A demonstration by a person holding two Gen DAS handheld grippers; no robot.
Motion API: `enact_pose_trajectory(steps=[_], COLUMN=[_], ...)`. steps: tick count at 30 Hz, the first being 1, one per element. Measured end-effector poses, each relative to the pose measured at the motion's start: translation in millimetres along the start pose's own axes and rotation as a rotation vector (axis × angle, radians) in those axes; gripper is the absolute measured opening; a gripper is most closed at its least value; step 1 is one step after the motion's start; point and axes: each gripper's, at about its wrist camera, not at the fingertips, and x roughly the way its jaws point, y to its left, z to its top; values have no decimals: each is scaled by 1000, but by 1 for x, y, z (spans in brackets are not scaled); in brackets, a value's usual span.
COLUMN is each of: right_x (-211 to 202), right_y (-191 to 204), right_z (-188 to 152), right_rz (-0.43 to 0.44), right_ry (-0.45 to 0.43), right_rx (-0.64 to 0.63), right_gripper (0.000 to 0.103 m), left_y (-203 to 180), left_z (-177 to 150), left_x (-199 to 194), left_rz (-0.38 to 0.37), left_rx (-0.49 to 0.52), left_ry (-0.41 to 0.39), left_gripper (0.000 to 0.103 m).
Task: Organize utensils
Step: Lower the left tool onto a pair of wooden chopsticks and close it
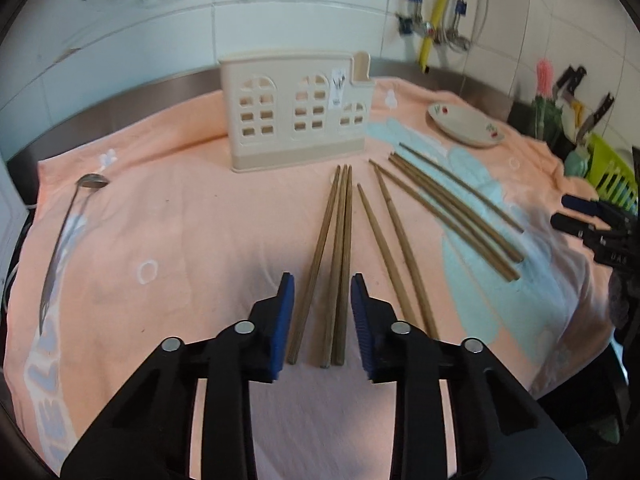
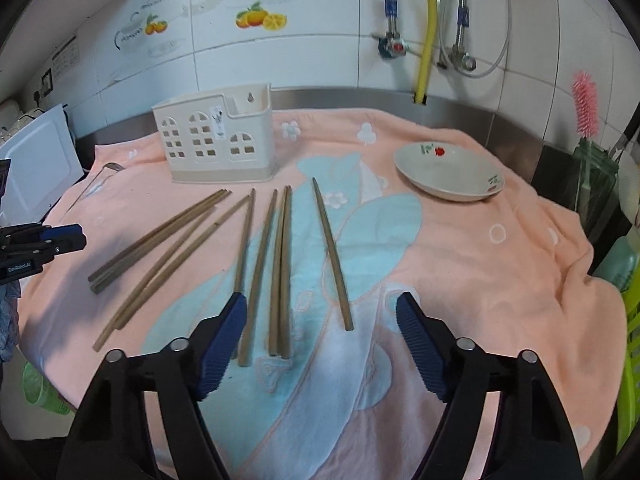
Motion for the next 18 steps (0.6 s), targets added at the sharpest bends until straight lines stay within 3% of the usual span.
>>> enact_pose_trajectory(steps=[6,18], right_x=[25,61], right_y=[-6,-12], right_z=[3,4], right_rz=[7,18], right_ry=[45,105], right_rx=[2,-29], right_gripper=[62,43], left_y=[1,7], left_z=[5,7], left_x=[31,60], left_rz=[-19,-45], left_rx=[30,47], left_ry=[70,132], left_gripper=[17,16])
